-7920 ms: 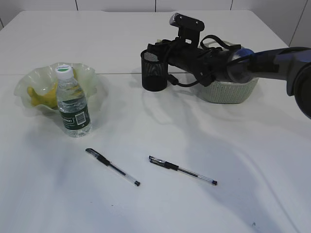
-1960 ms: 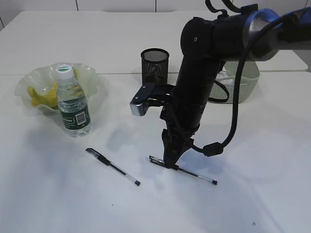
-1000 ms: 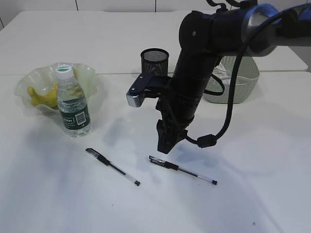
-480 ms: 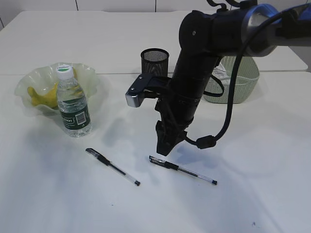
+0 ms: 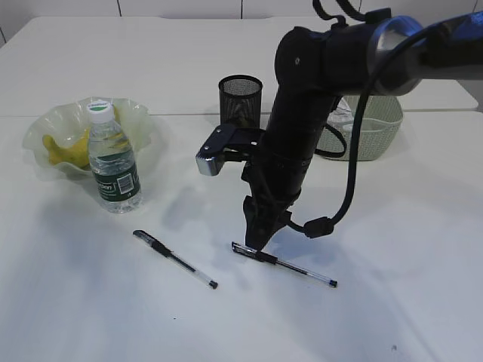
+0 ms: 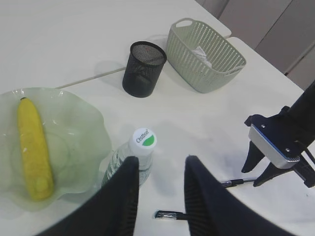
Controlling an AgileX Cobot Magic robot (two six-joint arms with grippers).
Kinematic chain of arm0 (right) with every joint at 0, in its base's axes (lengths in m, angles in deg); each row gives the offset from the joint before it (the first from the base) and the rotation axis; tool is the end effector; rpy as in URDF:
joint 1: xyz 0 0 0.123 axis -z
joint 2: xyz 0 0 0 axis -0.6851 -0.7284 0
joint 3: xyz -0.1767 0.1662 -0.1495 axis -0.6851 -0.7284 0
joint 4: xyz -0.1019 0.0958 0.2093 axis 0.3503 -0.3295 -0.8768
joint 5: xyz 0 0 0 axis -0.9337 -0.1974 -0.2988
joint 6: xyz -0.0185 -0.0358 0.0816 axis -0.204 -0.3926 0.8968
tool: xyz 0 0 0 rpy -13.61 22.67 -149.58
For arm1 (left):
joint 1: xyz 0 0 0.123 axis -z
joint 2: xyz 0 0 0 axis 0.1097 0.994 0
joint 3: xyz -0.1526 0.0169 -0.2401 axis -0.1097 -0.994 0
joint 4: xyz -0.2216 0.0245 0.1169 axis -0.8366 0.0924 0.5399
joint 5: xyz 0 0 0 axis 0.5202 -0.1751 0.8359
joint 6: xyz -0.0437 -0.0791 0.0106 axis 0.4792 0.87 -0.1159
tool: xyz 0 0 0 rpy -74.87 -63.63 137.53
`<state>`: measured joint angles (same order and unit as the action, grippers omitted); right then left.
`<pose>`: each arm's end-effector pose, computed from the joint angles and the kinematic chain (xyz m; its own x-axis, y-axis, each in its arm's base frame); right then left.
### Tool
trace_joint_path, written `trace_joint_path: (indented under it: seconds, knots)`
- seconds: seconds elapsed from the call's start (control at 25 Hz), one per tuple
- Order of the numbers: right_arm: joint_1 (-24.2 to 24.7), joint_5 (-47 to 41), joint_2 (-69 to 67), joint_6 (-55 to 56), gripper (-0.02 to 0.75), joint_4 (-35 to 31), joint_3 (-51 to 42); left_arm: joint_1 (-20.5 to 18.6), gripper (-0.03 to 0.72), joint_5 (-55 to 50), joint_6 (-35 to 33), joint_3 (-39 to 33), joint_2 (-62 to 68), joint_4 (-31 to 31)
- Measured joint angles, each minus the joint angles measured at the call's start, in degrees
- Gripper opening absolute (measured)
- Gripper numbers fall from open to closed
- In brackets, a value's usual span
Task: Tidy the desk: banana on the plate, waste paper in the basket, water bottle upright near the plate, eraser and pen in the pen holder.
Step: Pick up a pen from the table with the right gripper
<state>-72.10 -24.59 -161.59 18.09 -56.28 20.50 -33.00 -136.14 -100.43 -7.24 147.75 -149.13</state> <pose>0.3592 0.2275 0.1792 -0.2588 -0.9412 -0.2171 -0.9578 0.2209 0.1838 0.2860 0.0574 0.3575 -0.5245 0.0280 -0.8509 0.5395 0.7841 -0.3068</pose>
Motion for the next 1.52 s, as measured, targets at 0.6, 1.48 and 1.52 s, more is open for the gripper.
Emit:
trace_joint_path:
  seconds: [0.6,1.48,1.52]
  knots:
    - [0.0,3.4,-4.4,0.4,0.248,2.0,0.5,0.0,0.215,0.0,0.2,0.0,0.0,0.0]
    - [0.0,5.6,-5.9,3.5,0.250,4.3,0.5,0.0,0.215,-0.1,0.3,0.0,0.0,0.1]
    - [0.0,5.5,-5.9,3.5,0.250,4.3,0.6,0.0,0.215,-0.1,0.3,0.0,0.0,0.1]
